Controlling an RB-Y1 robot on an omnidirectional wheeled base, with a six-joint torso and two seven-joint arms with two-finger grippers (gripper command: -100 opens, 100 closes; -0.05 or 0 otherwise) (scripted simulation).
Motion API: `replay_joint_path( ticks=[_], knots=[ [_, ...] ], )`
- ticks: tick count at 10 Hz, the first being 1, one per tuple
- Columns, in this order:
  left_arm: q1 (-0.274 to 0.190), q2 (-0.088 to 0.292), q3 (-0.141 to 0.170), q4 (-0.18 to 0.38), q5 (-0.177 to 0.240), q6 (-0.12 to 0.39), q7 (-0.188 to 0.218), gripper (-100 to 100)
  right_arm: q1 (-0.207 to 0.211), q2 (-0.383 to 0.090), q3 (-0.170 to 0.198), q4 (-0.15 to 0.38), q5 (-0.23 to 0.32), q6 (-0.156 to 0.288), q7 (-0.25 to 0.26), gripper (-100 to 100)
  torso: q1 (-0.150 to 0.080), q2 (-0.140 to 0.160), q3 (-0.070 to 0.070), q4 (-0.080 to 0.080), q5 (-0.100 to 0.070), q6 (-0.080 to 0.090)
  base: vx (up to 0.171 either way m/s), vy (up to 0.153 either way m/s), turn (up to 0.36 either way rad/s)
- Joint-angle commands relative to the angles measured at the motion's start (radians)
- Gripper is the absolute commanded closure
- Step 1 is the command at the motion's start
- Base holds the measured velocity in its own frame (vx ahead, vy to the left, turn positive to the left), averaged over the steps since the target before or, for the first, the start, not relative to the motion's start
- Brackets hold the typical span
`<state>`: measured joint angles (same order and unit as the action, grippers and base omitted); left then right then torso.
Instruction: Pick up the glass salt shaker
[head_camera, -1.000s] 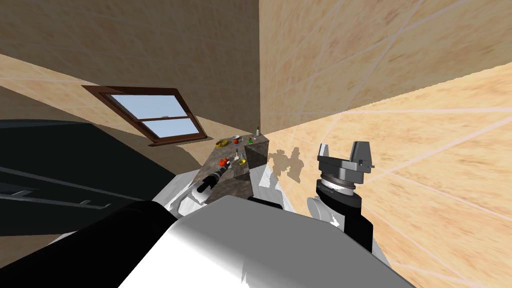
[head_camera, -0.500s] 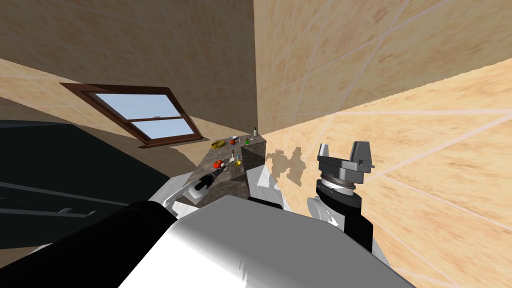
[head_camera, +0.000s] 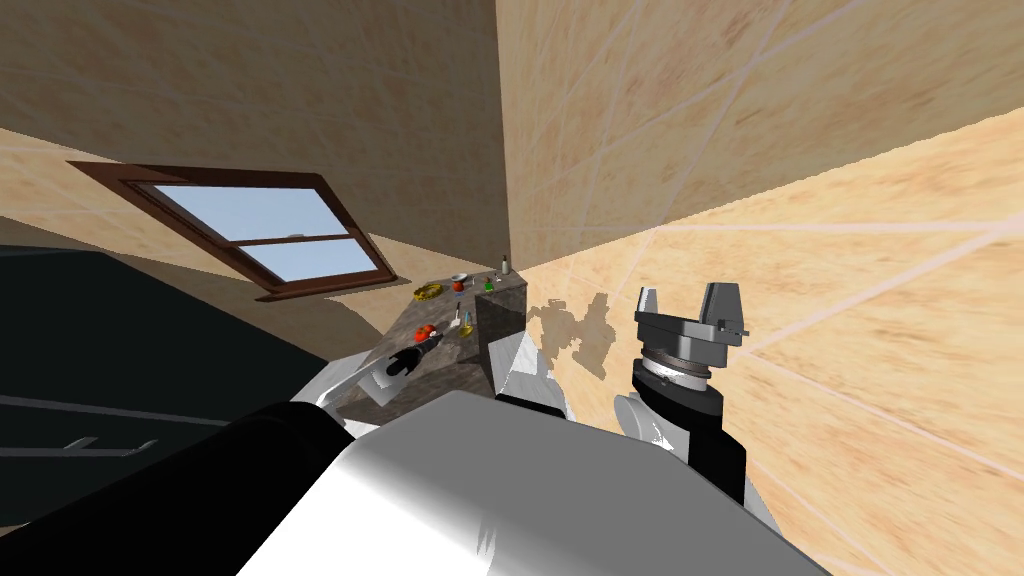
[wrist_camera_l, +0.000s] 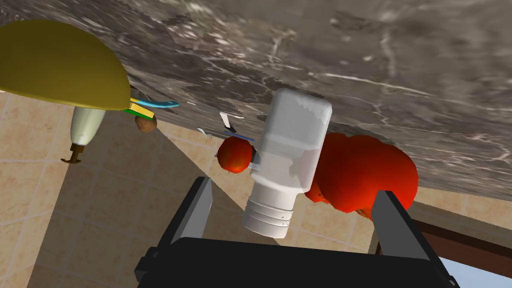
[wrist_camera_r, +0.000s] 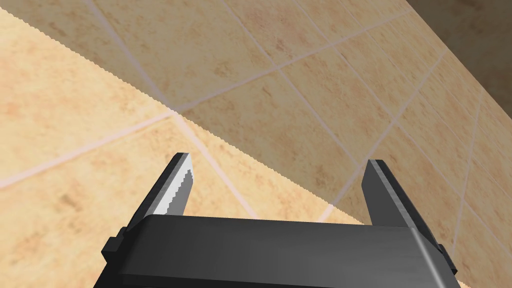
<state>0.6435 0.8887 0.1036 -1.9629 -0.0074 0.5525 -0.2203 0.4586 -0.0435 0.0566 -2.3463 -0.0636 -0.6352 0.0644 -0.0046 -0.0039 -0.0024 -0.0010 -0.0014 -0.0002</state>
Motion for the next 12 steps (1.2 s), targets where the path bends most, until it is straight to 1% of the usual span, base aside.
replay_joint_path(
  ticks=[1,2,3,4,5,8,12],
  knots=[
    [0.007,0.019,0.004,0.004,-0.002,0.030,-0.006,-100,0.000,0.000,0.000,0.000,0.000,0.000,0.000,0,0.000,0.000,0.000,0.000,0.000,0.000,0.065,-0.065,-0.033],
    [0.010,0.037,0.007,0.011,-0.001,0.050,-0.009,-100,0.000,0.000,0.000,0.000,0.000,0.000,0.000,0,0.000,0.001,0.000,0.000,0.000,0.000,0.060,-0.073,-0.036],
    [-0.001,0.026,0.001,0.010,-0.001,0.040,-0.007,-100,0.000,0.000,0.000,0.000,0.000,0.000,0.000,0,0.000,0.001,0.001,0.000,0.000,0.000,0.027,-0.033,-0.003],
    [-0.001,0.027,0.000,0.011,-0.002,0.045,-0.009,0,0.000,0.000,0.000,0.000,0.000,0.000,0.000,0,0.002,0.003,0.002,0.001,0.000,0.000,0.005,-0.006,0.002],
    [-0.012,0.029,0.004,0.040,0.006,0.039,-0.006,-100,0.000,0.000,0.000,0.000,0.000,0.000,0.000,0,0.004,0.005,0.003,0.001,0.001,0.000,-0.021,-0.010,-0.138],
    [-0.044,0.036,0.015,0.126,0.027,0.023,0.001,-100,0.000,0.000,0.000,0.000,0.000,0.000,0.000,0,0.004,0.011,0.006,0.002,0.001,0.000,-0.086,-0.014,-0.204],
    [-0.086,0.044,0.030,0.241,0.055,0.002,0.010,-100,0.000,0.000,0.000,0.000,0.000,0.000,0.000,0,0.004,0.011,0.007,0.003,0.001,0.000,-0.082,-0.025,-0.186]
  ],
)
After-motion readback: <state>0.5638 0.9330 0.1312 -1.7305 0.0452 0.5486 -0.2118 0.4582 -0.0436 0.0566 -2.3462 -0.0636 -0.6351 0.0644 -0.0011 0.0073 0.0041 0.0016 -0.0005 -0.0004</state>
